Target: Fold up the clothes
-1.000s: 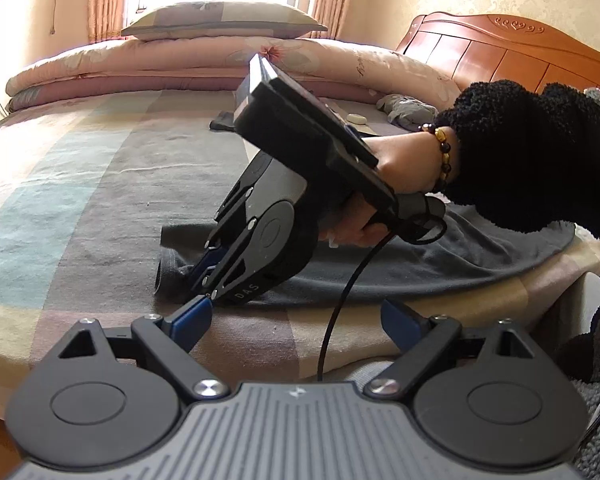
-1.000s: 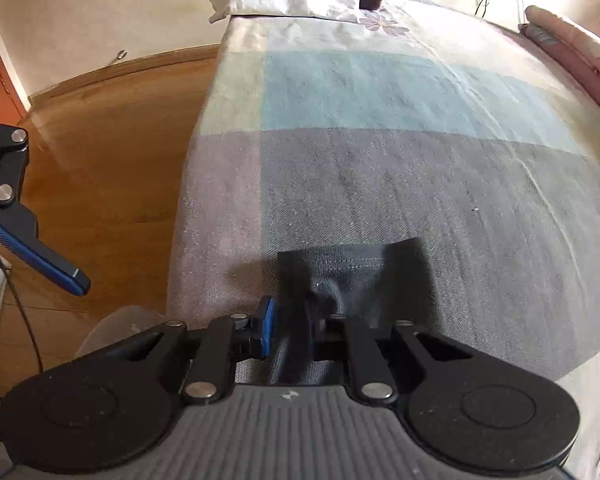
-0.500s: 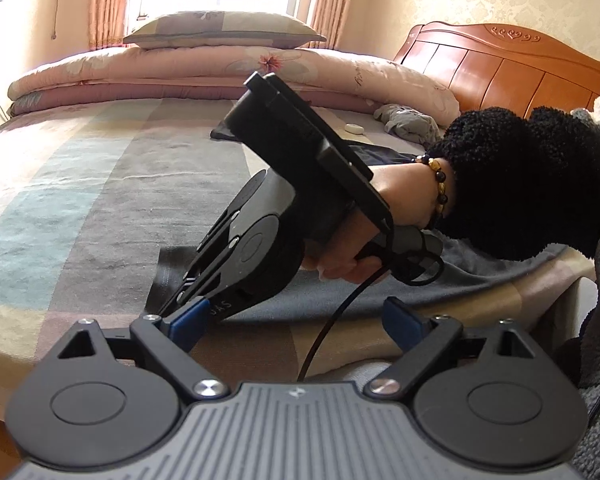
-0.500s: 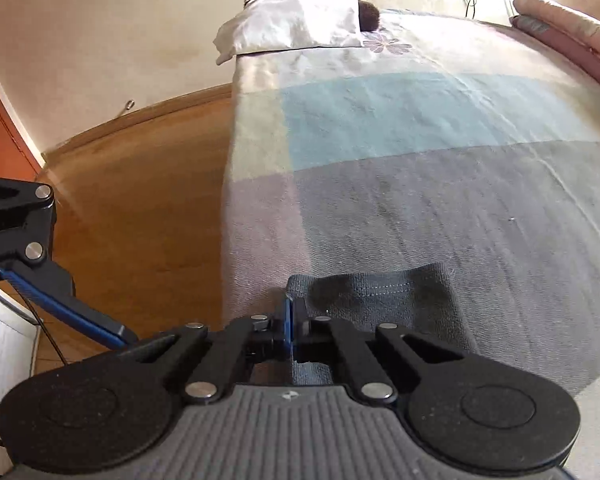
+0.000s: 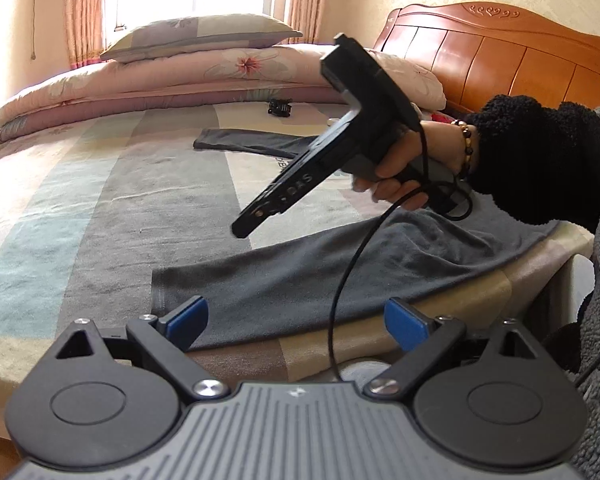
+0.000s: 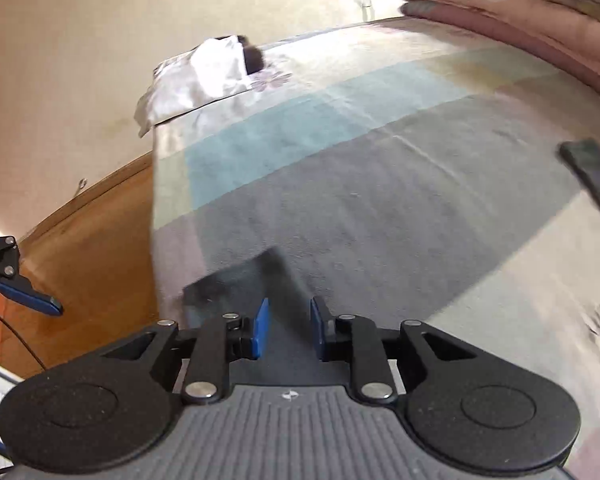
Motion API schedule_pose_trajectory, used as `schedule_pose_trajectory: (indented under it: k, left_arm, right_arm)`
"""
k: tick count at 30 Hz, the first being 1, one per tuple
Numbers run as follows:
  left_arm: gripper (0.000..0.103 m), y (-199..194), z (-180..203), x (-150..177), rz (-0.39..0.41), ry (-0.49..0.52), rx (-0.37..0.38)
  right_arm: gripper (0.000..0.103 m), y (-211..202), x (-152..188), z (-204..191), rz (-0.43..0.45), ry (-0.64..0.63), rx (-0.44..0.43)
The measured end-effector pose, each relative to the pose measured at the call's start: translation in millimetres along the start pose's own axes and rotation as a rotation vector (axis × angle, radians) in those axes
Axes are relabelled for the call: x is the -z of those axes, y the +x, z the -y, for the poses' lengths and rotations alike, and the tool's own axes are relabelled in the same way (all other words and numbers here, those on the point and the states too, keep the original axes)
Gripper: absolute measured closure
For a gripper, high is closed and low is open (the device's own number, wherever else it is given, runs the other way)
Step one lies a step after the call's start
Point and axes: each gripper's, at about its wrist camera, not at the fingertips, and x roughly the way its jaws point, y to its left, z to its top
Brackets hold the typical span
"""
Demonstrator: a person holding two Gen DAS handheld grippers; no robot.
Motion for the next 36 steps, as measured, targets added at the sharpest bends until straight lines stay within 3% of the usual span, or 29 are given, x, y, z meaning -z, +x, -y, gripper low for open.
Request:
schedule_pose_trajectory:
  k: [5,10,18,21,26,29,33,36]
  left_arm:
    - [0.008,19,7,-13,-0.022,0.031,0.010]
    - [0.008,70,9,-22,-0.118,0.058,-0.071]
    - [0.008,154,-13,-29,-0.216,-0.028,-0.138]
    - [0.008,175,-27,-20,-0.246,-0.128,-0.121]
    - [0.007,170,-34,-2,-0.170,-0.083,-0.121]
    - [0.007,162,-46,1,-0.172,-0.107,-0.163]
    - [0.007,157,-57,1,-0.196,-0.133,-0.212]
    - [0.007,153,-44,-6,-0.207,-0.106,-0.217]
  right_arm:
    - [0.069,-38,33,16,-0.004,0.022,0.162]
    - [0.058,-69,58,12,-0.002,0.003,0.232]
    - [0.052,-104,88,15,0.017,0.021,0.293]
    - [0.051,-110,98,19,0.023,0.044,0.304]
    - [0.049,-121,115,27,0.034,0.083,0.322]
    - [0.046,-127,128,32,0.042,0.110,0.336]
    - [0.044,-144,173,45,0.042,0.210,0.374]
    - [0.044,-151,209,43,0.015,0.243,0.387]
